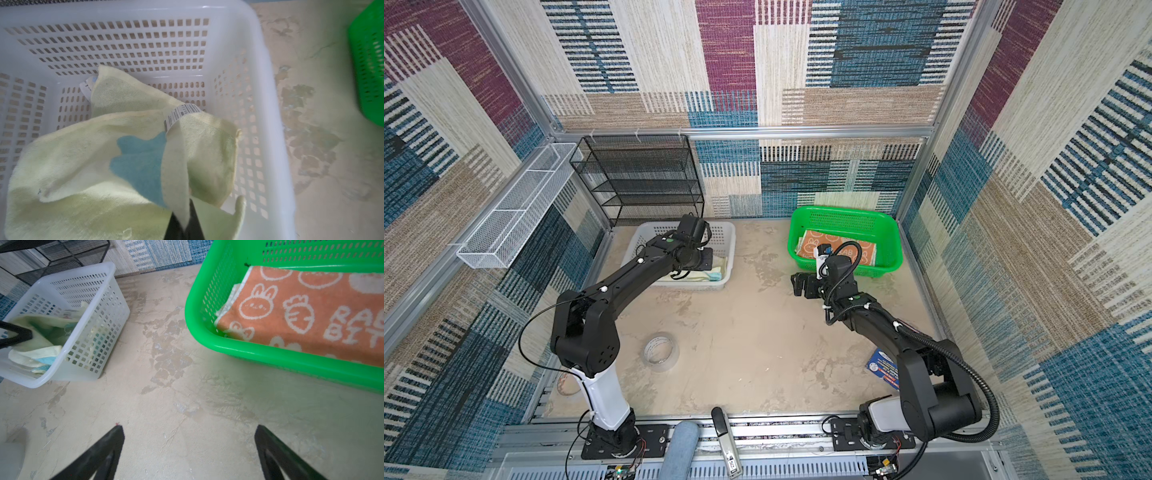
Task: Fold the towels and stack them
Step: 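Reach the left gripper into the white basket and grasp the pale green towel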
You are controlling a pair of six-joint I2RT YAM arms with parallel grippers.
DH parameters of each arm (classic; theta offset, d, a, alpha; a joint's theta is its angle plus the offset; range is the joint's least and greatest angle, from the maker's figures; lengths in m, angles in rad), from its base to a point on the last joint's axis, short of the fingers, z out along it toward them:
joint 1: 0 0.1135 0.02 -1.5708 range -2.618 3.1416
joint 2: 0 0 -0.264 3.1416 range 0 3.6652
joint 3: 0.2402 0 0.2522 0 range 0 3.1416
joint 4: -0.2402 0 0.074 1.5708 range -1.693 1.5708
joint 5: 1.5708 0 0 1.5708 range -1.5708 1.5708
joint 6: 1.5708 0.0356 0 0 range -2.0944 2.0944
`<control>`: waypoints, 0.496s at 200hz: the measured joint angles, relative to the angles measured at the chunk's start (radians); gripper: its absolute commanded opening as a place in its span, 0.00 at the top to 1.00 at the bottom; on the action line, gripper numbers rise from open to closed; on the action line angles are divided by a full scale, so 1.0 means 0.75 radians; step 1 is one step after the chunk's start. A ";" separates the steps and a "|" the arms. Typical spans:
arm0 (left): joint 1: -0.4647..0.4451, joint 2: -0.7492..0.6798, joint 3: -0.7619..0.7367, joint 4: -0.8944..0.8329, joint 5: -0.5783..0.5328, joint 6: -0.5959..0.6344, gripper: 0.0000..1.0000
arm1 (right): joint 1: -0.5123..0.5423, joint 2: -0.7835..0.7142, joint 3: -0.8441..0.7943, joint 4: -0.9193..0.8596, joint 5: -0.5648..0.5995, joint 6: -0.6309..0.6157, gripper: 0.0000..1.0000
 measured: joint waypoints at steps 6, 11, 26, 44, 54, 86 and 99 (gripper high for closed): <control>-0.001 -0.028 -0.014 0.012 0.014 0.007 1.00 | 0.000 -0.014 -0.011 0.002 0.033 0.016 0.00; -0.001 -0.052 -0.027 0.022 0.031 0.012 1.00 | -0.001 -0.026 -0.019 0.006 0.059 0.027 0.00; -0.007 -0.133 -0.078 0.058 0.071 0.021 1.00 | -0.001 -0.062 -0.046 0.015 0.135 0.063 0.00; -0.015 -0.221 -0.135 0.111 0.132 0.023 1.00 | -0.001 -0.084 -0.063 0.022 0.192 0.117 0.00; -0.019 -0.261 -0.159 0.139 0.170 0.022 1.00 | -0.001 -0.084 -0.058 0.023 0.211 0.140 0.00; -0.067 -0.371 -0.215 0.243 0.299 0.019 1.00 | -0.003 -0.084 -0.047 0.014 0.233 0.188 0.00; -0.099 -0.397 -0.212 0.283 0.343 0.016 1.00 | -0.003 -0.084 -0.047 0.013 0.232 0.194 0.00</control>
